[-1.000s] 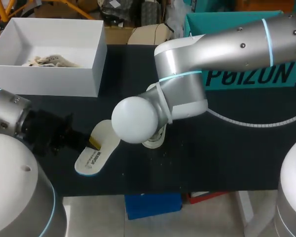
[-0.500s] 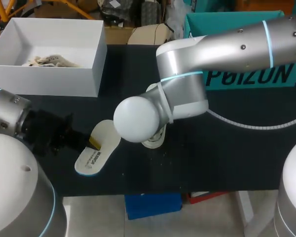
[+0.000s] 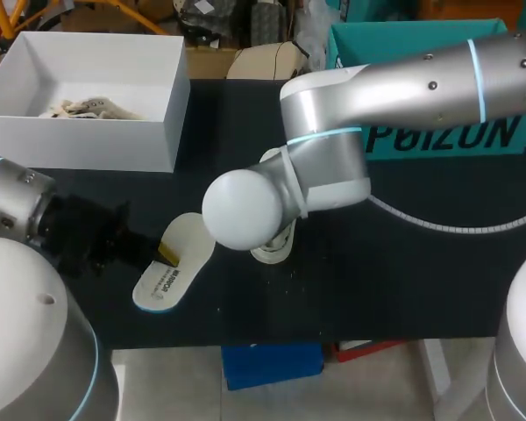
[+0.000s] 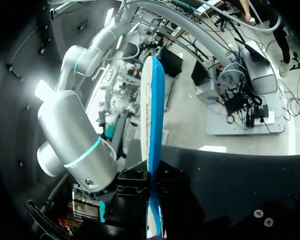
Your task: Take the shoe out of the shoebox, open the shoe tongue, remove and reinsert the insole, then place the shoe into the shoebox
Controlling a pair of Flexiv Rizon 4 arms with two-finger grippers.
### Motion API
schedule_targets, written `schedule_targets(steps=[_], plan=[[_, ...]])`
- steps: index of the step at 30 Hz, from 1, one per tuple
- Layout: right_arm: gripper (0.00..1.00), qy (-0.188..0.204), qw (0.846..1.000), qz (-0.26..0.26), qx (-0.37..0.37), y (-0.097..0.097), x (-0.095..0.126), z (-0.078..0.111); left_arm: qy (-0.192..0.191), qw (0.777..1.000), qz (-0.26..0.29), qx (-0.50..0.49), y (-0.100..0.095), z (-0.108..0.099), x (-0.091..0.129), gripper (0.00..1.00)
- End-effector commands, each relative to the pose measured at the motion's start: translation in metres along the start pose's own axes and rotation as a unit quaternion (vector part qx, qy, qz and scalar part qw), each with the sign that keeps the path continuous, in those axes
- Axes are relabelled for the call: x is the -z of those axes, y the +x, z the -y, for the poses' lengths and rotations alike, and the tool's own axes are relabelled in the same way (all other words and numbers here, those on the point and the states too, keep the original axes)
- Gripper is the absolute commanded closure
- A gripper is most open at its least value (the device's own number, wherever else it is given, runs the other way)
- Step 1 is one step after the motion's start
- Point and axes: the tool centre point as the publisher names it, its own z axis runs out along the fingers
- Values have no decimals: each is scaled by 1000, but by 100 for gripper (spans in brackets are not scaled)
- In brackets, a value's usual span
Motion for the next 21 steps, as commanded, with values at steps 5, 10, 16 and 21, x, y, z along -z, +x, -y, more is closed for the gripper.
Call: schedule_targets(steps=[5, 10, 16, 21], plan=[[59, 5, 1000, 8, -21, 1, -1, 0, -2, 1000, -1, -1, 0, 1, -1, 100], [94, 11, 1000, 11, -26, 1, -3, -1, -2, 1000, -1, -1, 0, 1, -1, 100], [100, 14, 999, 11, -31, 4, -6, -3, -2, 1000, -1, -1, 0, 1, -1, 100], [100, 17, 999, 13, -34, 3, -5, -6, -2, 1000, -1, -1, 0, 1, -1, 100]])
